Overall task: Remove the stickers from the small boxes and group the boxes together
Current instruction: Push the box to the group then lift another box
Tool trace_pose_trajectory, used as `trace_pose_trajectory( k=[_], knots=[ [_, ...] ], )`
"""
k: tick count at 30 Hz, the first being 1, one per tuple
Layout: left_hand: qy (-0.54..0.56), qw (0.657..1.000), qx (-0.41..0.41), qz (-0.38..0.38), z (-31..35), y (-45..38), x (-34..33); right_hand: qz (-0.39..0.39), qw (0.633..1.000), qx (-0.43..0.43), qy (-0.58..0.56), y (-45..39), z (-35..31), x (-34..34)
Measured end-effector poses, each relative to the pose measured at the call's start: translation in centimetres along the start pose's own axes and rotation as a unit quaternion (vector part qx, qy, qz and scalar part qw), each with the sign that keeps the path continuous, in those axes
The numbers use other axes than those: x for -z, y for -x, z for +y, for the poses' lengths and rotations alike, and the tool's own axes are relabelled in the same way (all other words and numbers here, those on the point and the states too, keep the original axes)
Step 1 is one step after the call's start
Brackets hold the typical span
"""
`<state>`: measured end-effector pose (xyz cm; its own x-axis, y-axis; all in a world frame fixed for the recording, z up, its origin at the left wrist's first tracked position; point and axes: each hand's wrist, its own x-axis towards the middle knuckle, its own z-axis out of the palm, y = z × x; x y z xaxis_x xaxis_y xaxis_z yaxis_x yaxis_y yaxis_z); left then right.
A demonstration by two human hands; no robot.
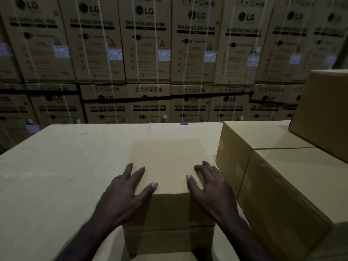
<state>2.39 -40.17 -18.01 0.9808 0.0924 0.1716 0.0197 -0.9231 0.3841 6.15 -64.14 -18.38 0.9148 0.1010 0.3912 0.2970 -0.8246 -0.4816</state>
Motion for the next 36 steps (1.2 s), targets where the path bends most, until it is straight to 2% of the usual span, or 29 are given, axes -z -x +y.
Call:
trace_pose_trajectory(
  k=[4, 8, 14, 23, 36],
  knots=[
    [0.081, 0.996, 0.007, 0.028, -0.2, 0.2, 0.1, 0.012, 1.000, -0.001, -0.020, 0.1, 0.1, -0.1],
    [0.126, 0.988, 0.051, 0.075, 0.1, 0.2, -0.3, 0.011, 1.000, -0.003, -0.028, 0.2, -0.2, 0.1],
    [0.230, 0.959, 0.095, 0.135, 1.1, -0.7, 0.2, 0.028, 0.996, -0.006, -0.081, -0.4, -0.8, 0.1],
    [0.253, 0.958, 0.058, 0.122, 2.3, -2.9, 4.5, 0.047, 0.995, 0.022, -0.082, -3.1, -2.1, 3.0],
    [0.310, 0.923, -0.079, 0.213, 6.7, -6.3, 16.5, 0.195, 0.972, 0.115, -0.058, -9.1, -8.6, 13.4]
  ],
)
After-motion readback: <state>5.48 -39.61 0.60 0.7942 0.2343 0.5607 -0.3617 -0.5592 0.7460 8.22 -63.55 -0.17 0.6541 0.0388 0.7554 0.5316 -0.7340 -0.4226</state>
